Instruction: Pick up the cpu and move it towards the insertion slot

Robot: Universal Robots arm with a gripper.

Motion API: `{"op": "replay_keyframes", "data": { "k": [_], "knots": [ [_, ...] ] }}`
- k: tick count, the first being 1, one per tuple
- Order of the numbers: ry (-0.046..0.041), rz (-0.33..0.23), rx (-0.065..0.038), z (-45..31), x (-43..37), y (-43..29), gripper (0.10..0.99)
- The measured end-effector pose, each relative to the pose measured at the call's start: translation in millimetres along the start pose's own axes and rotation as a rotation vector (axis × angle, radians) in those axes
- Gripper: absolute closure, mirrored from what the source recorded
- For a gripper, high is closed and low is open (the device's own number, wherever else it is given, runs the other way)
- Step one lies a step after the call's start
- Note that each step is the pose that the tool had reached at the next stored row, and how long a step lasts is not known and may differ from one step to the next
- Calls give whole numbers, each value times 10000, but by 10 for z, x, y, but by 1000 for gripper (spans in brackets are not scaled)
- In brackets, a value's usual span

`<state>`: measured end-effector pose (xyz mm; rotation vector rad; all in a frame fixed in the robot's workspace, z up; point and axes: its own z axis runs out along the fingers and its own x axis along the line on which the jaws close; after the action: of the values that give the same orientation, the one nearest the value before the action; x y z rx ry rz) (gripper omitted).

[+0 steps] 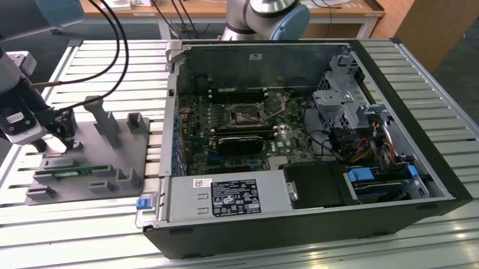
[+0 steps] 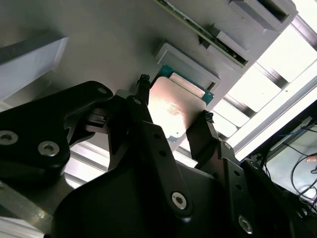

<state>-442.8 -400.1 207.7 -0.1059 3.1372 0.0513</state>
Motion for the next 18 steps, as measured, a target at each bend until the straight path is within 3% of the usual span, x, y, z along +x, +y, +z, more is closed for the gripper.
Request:
{"op": "replay_keyframes", "data": {
  "k": [18],
  "knots": [
    [-2,0,-1,-75,0,3,537]
  ]
}}
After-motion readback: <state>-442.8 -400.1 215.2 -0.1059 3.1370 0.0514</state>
